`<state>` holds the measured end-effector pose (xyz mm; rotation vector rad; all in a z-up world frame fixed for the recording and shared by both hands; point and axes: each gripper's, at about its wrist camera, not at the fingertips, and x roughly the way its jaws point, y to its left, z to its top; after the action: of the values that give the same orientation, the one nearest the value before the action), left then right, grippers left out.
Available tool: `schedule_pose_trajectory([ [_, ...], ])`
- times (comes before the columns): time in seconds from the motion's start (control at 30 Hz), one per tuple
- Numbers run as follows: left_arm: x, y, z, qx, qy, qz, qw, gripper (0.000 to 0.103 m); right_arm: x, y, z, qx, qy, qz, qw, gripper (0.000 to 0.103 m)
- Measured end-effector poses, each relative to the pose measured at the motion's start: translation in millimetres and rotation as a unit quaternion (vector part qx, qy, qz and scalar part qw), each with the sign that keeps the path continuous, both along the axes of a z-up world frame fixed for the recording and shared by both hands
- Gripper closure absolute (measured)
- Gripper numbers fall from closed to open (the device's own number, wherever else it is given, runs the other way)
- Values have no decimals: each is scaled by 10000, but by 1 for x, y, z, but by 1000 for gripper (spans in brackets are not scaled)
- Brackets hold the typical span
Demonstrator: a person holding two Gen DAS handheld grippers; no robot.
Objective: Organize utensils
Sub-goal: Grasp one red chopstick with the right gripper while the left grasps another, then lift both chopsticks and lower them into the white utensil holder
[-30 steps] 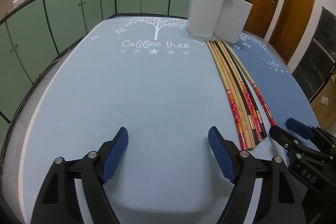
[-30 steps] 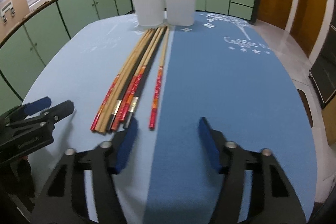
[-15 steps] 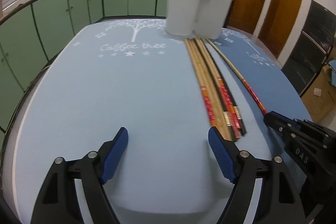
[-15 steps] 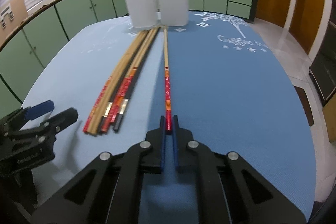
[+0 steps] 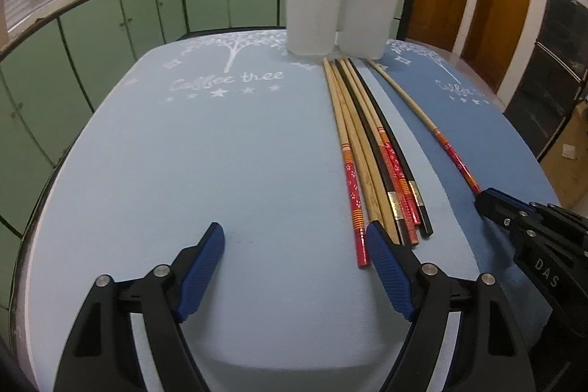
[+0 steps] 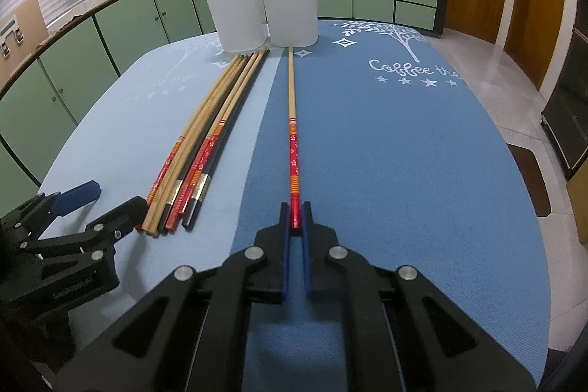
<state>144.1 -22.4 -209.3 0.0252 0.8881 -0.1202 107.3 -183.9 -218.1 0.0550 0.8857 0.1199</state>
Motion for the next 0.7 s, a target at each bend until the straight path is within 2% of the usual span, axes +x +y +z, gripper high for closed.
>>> schedule_pose_trajectory([
  [0.17,-3,8,3,-60,-43,207,9998,26,-1,-1,0,2,-8,15,10000,97],
  [0.27,-2,6,2,-56,-19,152,9999,27,0,-1,-1,4,3,19,10000,97],
  [0.47,-2,-4,2,-2,-30,58,10000,50,2,1,-2,4,40,22,10000,97],
  [0.6,-4,-3,3,-133,-79,70,9999,79,2,-3,-3,183,48,20,9998,97],
  [0.7,-4,-6,4,-101,-93,28,9999,91,2,-4,-2,205,48,19,9998,98],
])
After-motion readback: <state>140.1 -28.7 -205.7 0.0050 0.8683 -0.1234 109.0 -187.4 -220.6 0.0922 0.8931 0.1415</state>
